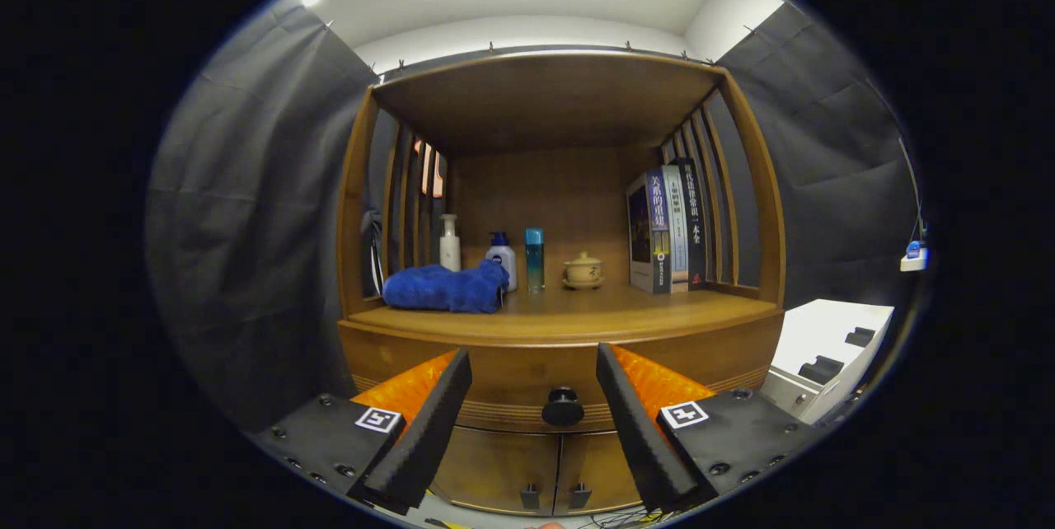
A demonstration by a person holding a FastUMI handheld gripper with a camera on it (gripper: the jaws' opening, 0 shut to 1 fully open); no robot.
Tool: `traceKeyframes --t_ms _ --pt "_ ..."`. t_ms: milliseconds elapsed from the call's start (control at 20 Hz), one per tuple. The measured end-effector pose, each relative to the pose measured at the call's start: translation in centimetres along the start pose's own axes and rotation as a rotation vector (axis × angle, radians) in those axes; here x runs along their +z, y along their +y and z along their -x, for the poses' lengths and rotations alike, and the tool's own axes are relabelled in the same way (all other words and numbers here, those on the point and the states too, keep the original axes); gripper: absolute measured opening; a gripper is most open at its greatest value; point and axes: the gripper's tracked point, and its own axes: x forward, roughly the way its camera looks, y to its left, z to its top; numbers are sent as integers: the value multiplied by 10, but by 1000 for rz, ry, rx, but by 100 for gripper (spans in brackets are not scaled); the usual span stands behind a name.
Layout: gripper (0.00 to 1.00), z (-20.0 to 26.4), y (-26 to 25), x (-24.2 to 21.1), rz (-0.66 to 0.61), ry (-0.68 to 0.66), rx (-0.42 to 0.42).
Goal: Pull open the drawer, take out the items inside it, and place them on the countertop above the cabinet.
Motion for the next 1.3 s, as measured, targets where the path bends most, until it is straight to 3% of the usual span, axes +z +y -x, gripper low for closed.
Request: traceKeyframes --t_ms 450,650,750,1200,1300 --pt "95 -66 -20 -69 14 113 -24" --pt "82 -73 -23 -71 -10 97 -40" --pt "68 -78 -26 -76 -4 113 -50" --pt "38 -75 -32 -75 5 106 -62" --pt "38 -75 -30 -77 -17 121 -59"
